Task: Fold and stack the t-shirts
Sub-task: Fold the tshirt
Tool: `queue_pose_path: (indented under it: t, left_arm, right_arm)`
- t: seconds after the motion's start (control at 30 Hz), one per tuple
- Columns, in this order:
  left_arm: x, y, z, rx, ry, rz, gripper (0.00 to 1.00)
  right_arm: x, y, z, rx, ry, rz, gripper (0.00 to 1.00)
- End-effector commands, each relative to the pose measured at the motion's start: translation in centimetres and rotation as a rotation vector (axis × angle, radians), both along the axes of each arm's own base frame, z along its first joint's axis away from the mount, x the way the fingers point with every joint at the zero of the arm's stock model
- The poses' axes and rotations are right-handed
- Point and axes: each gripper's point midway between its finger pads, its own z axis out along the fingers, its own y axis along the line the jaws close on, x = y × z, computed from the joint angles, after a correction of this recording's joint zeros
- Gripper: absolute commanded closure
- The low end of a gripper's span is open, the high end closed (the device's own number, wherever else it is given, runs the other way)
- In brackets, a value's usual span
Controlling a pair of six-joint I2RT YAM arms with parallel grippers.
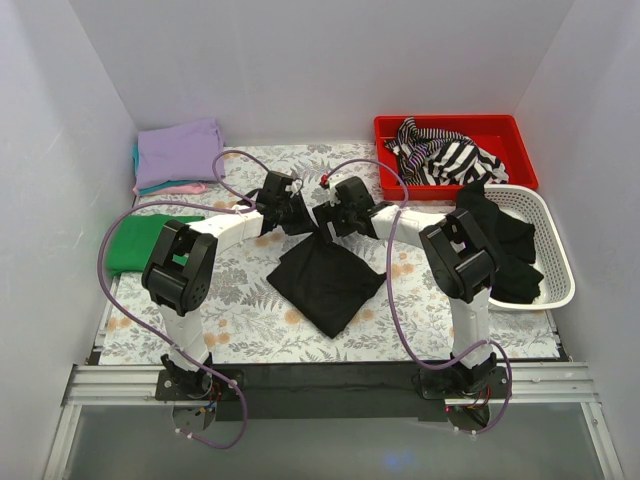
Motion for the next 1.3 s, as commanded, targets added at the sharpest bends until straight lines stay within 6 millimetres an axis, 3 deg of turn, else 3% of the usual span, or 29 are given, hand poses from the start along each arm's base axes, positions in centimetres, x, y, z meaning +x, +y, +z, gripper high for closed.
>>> queue_pose_path:
  t: [0.0,0.17,0.27,0.33,0.5,0.7,0.8,0.87,0.93,0.97,1.07,1.1,1.27]
  left_arm:
    - [2.1,-0.7,4.3,-0.056,-0.119,0.016,1.0]
    - [2.4,-1.2,3.0,-0.074,-0.103,0.012,1.0]
    - [2.4,-1.2,2.3,-0.068,-0.093,0.015,1.0]
    - [2.3,-0.8,2.2,-0.047,-0.096,0.025,0.91]
    - [3.0,1.0,3.1,0.037,-0.148,0.079,0.76]
    - [3.1,2.9,6.3,0.107,-0.232,0.098,0.73]
    - [2.0,2.7,7.7,0.089,-0.235,0.065,0.73]
    - [0.5,1.5,8.5,0.023,-0.23,-0.021,0.73]
    - [-1.3,0.2,8.2,-0.039,-0.19,-0.127,0.73]
    - [-1.9,-0.2,7.6,-0.053,-0.167,-0.156,0.73]
    - [-3.4,-0.4,5.6,-0.077,-0.111,-0.192,0.73]
    - [-3.7,-0.4,5.0,-0.079,-0.1,-0.197,0.73]
    - [-4.3,-1.0,2.6,-0.098,-0.039,-0.237,0.75]
  right_arm:
    - [-7.0,-0.5,-5.0,-0.049,0.265,0.059,0.08]
    - [-7.6,-0.1,-5.1,-0.033,0.282,0.064,0.08]
    - [-5.6,-2.1,-4.4,-0.115,0.183,-0.04,0.08]
    - [-4.3,-3.0,-3.3,-0.146,0.121,-0.083,0.06]
    - [-0.5,-4.9,2.3,-0.218,-0.088,-0.177,0.04]
    - [0.5,-7.1,8.9,-0.19,-0.222,-0.249,0.02]
    - [-1.0,-7.2,9.9,-0.159,-0.201,-0.219,0.02]
    - [-2.9,-6.6,9.9,-0.105,-0.148,-0.164,0.02]
    - [-4.3,-6.5,10.4,-0.057,-0.116,-0.148,0.03]
    - [-5.9,-6.1,9.3,-0.033,-0.062,-0.097,0.03]
    - [-9.3,-4.6,9.1,0.05,0.027,-0.024,0.04]
    - [-10.5,-4.8,8.2,0.043,0.054,-0.016,0.05]
    - [-16.0,-1.6,8.2,0.146,0.143,0.112,0.05]
